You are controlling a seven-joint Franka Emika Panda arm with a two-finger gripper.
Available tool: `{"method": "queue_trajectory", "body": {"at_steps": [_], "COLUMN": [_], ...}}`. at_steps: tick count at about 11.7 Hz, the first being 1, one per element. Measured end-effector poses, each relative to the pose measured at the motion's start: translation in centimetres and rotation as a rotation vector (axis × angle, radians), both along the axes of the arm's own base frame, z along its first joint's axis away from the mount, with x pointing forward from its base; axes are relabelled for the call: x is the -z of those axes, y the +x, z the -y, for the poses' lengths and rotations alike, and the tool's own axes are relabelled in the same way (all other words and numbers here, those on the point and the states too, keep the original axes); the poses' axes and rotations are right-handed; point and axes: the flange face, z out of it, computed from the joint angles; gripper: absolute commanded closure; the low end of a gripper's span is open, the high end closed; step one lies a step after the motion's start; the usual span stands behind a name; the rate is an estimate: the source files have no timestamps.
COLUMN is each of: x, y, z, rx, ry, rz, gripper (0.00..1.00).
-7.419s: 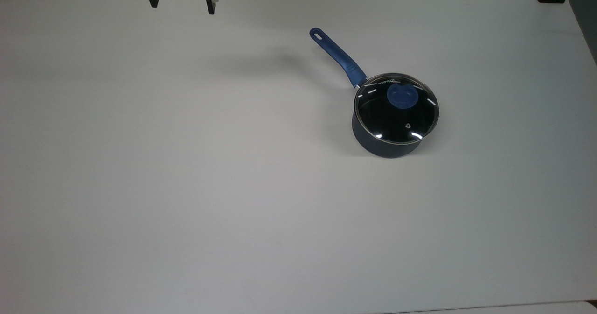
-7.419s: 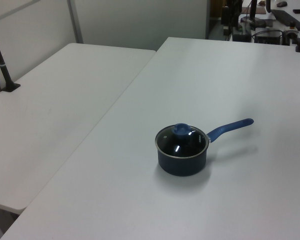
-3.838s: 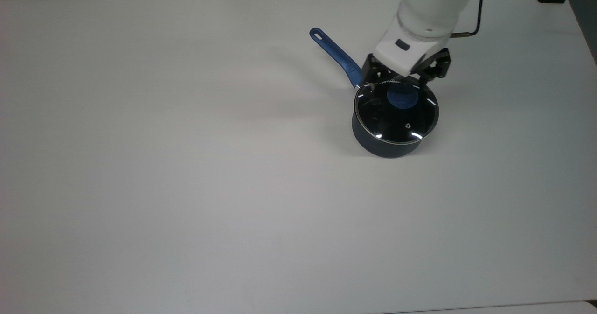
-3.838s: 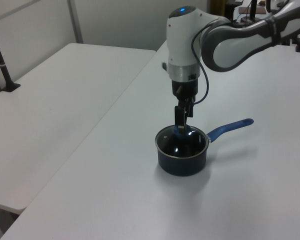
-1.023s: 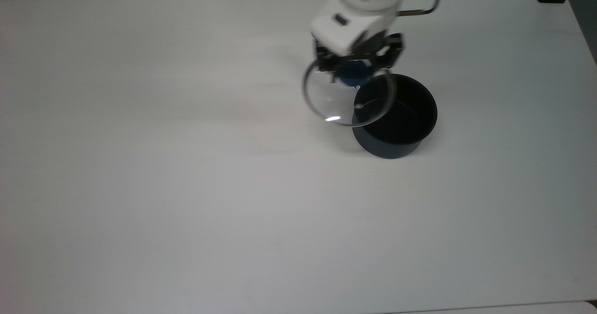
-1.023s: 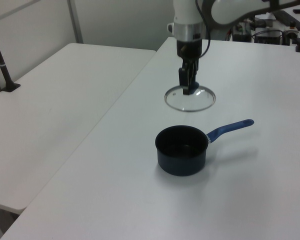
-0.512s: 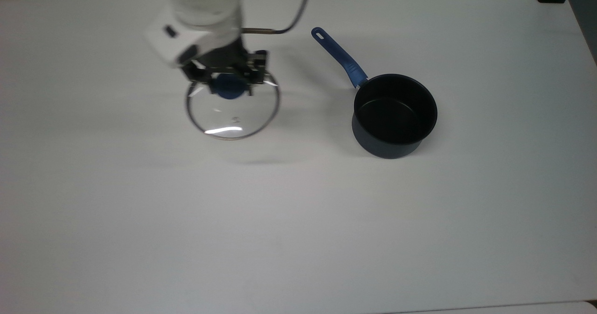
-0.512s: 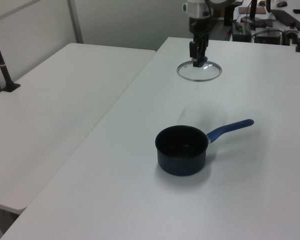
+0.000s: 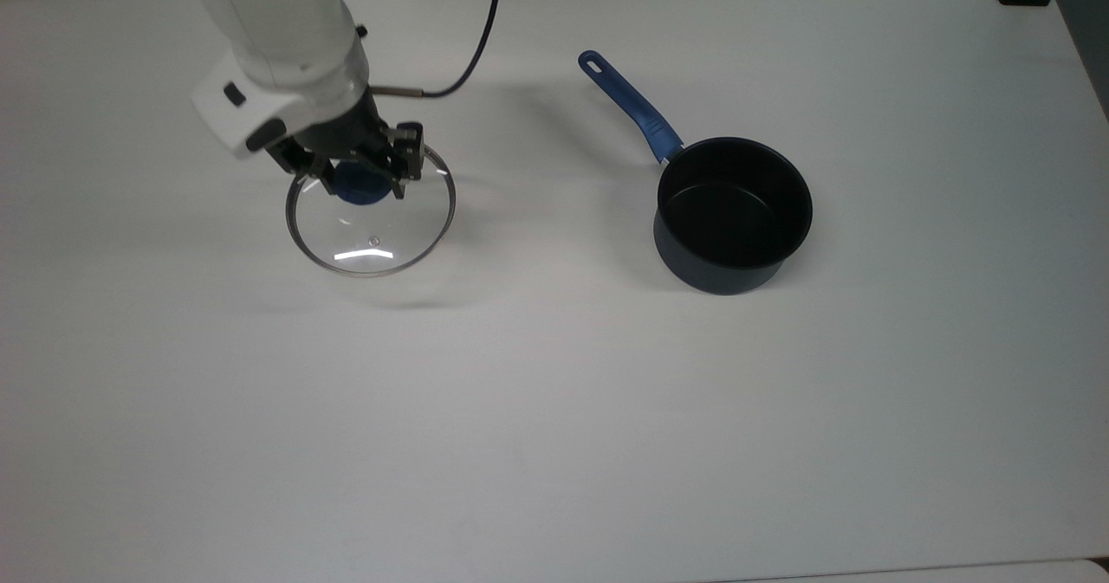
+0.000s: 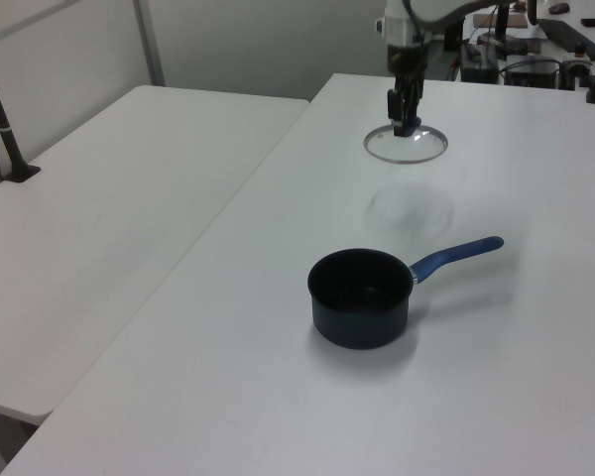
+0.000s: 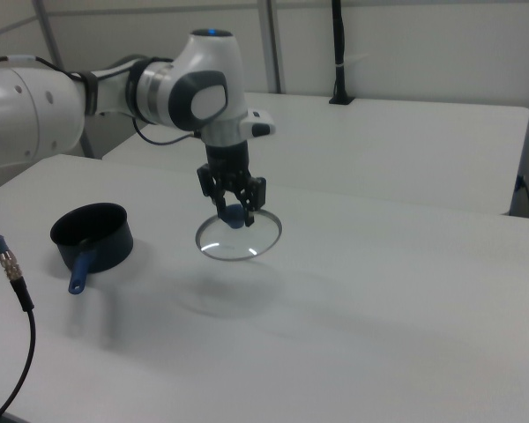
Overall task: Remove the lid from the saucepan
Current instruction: 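Lower the glass lid onto the table beside the saucepan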
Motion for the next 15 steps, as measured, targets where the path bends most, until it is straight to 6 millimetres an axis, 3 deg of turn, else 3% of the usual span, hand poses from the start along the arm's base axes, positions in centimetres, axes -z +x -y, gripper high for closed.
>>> {"method": "queue_trajectory", "body": {"at_steps": [6, 12, 15], "x": [7.0, 11.4, 11.8], "y": [1.1, 1.1, 1.0], "z": [1.5, 1.4, 1.3], "rx": [-0.008, -0.021, -0.025], "ry": [-0.038, -0.055, -0.056], "rz": [-0.026, -0.033, -0.034], "gripper": [0.44, 0.44, 0.41]}}
